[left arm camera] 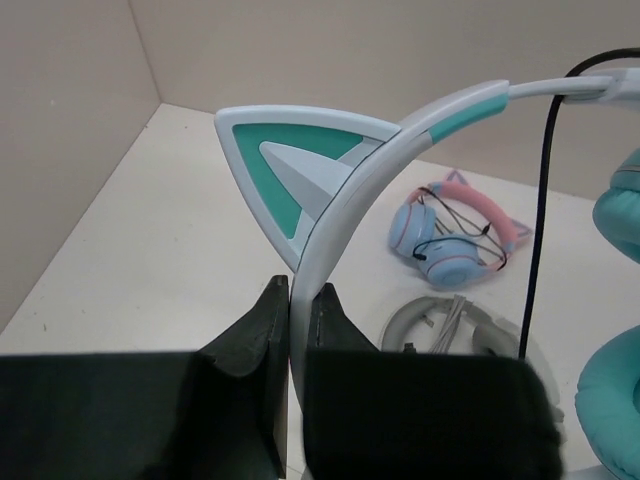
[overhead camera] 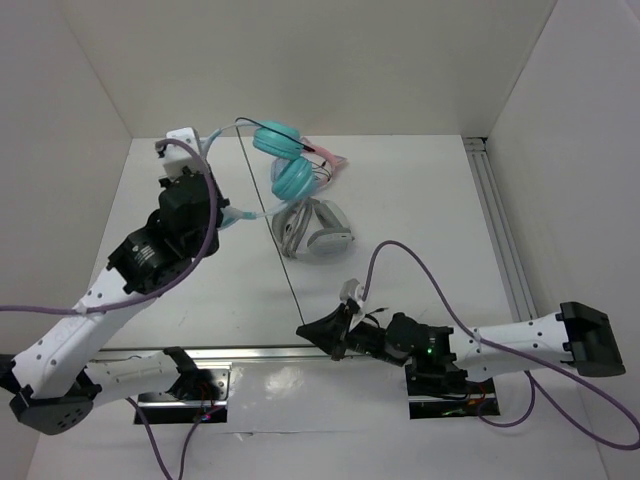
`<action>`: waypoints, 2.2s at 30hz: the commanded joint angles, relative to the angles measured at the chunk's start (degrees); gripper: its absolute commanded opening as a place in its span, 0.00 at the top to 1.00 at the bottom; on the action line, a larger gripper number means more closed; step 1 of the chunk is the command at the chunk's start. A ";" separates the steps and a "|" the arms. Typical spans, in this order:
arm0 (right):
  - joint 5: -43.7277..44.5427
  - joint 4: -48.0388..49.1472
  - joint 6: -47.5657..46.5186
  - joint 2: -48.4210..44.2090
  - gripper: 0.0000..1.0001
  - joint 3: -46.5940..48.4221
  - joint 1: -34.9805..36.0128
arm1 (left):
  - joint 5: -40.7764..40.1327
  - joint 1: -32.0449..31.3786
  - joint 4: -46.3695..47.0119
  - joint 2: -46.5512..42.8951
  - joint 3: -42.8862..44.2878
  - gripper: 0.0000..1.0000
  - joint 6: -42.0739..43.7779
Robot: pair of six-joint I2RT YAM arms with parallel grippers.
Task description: Wrap the headphones
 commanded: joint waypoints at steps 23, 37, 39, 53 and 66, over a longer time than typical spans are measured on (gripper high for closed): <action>24.44 -37.60 -23.78 -3.71 1.00 33.61 5.61 | 9.05 -4.82 -10.94 19.17 -4.36 1.00 7.17; 35.57 -47.11 -30.11 5.95 1.00 40.92 -5.48 | 21.52 -18.27 -34.04 15.22 -2.25 1.00 1.46; 37.08 -44.74 -30.11 4.82 1.00 40.21 -6.79 | 24.16 -19.50 -35.21 13.21 -2.25 1.00 1.46; 18.84 -45.68 -28.80 1.20 1.00 38.71 -17.43 | 37.44 -20.74 -34.95 2.30 -3.92 1.00 5.77; 28.65 -36.64 -30.99 1.73 0.96 33.80 -19.98 | 43.08 -20.74 -35.47 0.11 -0.85 1.00 6.74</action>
